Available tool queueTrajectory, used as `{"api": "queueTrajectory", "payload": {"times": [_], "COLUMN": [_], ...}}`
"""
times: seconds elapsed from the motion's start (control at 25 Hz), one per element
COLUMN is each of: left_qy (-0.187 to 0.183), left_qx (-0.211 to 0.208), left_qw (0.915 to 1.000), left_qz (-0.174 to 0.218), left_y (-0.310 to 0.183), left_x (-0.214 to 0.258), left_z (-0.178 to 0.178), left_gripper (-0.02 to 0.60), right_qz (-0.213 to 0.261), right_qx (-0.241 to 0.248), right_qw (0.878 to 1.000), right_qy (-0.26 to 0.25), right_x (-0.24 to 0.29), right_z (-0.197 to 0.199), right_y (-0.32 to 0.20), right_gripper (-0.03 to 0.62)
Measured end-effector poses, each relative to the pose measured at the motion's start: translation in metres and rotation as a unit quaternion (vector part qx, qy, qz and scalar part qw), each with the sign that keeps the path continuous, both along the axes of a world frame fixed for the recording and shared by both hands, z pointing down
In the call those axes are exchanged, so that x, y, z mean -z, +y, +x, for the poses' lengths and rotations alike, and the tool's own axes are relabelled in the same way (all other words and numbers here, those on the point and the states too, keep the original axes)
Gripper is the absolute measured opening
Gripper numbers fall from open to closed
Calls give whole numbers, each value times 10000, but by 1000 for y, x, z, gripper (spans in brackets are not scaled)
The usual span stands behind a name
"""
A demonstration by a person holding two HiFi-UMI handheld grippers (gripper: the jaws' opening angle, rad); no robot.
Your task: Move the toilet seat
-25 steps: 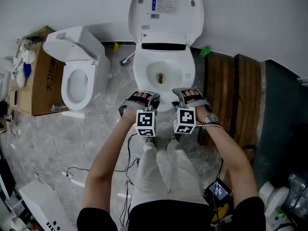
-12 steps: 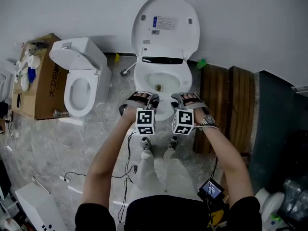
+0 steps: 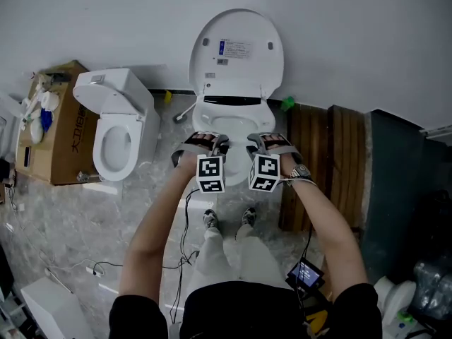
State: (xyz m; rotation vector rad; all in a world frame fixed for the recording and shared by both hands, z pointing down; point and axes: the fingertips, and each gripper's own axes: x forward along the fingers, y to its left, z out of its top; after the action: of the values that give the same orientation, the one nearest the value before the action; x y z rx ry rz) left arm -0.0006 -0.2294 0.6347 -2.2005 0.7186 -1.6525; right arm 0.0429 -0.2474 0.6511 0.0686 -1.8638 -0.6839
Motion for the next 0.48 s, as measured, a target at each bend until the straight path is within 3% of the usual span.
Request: {"api": "queueTrajectory", "payload": {"times": [0.48], "left_qy": [-200], "left_qx": [24], "left_qw": [9998], "left_qz": [32], "left_y": [-31], "left_x": [22], "left_z": [-9], "left_gripper": [87], "right_qz": [-15], "right_qx": [-60], "right_qw": [10000], "right_qy": [-17], "right_x": [22], "right_z": [-8], "right_y": [-32], "right_gripper": [121]}}
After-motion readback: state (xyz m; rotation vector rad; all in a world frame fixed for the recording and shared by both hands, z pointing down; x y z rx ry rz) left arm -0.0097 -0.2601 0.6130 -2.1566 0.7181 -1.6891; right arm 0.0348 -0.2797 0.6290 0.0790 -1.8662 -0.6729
